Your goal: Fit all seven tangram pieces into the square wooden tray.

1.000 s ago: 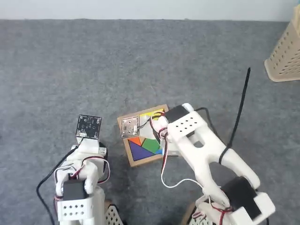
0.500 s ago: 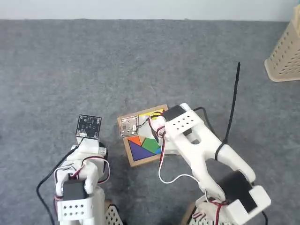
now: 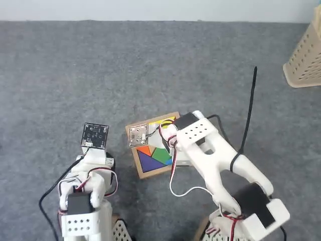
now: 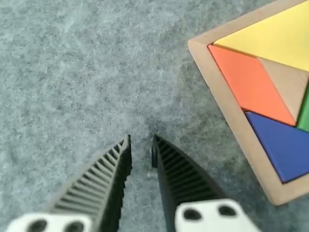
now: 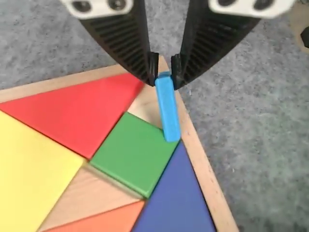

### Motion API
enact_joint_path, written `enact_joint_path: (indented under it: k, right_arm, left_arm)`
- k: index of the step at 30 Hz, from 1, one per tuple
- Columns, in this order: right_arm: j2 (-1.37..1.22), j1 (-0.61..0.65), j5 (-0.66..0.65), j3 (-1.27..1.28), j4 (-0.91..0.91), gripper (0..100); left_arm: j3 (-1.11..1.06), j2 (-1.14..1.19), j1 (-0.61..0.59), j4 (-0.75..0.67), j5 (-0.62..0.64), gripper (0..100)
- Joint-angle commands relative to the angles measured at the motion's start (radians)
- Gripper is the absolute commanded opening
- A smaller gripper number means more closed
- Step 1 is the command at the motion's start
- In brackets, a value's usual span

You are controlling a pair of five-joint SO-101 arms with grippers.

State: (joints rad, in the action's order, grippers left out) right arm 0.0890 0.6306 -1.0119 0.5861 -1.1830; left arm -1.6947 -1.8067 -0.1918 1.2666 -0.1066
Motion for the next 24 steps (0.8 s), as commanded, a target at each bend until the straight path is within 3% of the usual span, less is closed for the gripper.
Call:
enact_joint_path:
  k: [1,9,16,24]
  right_arm:
    - [0.004,-0.019,-0.012,-0.012,0.015,1.0]
    - [0.004,-0.019,-0.011,-0.012,0.018,2.0]
    - [0.004,-0.019,-0.011,-0.012,0.018,17.4]
    - [0.005,-0.019,-0.011,-0.015,0.019,17.7]
  left_arm:
    - [0.01,-0.021,0.002,0.0,0.008,7]
    - [0.01,-0.021,0.002,0.0,0.008,7]
    - [0.01,-0.021,0.002,0.0,0.008,7]
    - [0.01,-0.021,0.002,0.0,0.008,7]
